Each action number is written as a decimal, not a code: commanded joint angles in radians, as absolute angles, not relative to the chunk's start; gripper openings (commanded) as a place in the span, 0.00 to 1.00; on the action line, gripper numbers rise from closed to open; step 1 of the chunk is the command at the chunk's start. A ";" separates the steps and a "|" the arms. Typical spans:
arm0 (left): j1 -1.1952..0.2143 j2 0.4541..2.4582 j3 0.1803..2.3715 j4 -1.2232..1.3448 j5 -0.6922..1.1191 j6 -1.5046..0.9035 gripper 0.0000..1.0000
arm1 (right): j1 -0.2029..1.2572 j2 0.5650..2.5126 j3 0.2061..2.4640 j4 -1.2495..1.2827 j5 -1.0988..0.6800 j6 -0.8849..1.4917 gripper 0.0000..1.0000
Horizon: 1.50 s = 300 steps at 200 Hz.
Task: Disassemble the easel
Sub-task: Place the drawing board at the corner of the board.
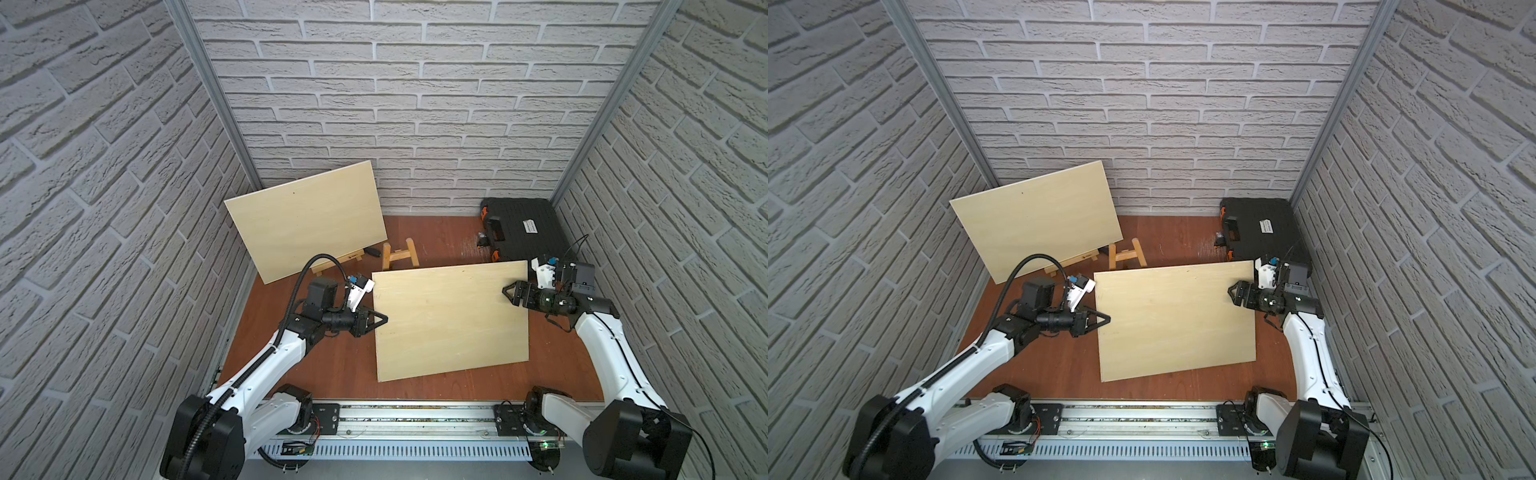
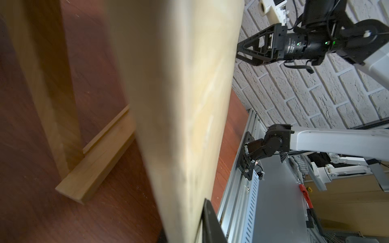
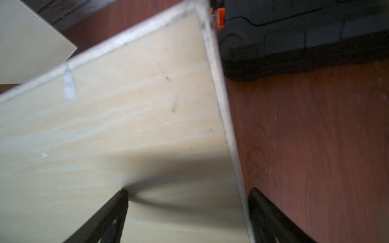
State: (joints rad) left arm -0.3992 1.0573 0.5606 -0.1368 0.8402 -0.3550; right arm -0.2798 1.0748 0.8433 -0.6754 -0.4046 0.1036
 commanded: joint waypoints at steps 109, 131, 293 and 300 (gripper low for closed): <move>-0.603 1.267 0.620 0.115 0.488 -0.461 0.00 | -0.242 0.975 1.101 -0.900 -0.574 0.217 0.92; -0.649 1.346 0.663 0.133 0.469 -0.471 0.00 | -0.239 0.936 1.063 -0.878 -0.640 0.233 0.91; -0.830 1.717 0.866 0.215 0.358 -0.599 0.00 | -0.238 0.897 1.029 -0.917 -0.687 0.188 0.90; -0.831 1.732 0.879 0.216 0.360 -0.601 0.00 | -0.240 0.899 1.028 -0.919 -0.687 0.188 0.90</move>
State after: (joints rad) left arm -0.8192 1.6672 0.8555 0.3180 0.5369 -0.6971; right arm -0.2443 0.8974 1.0336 -0.9363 -0.6716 0.2024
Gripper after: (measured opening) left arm 0.209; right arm 0.902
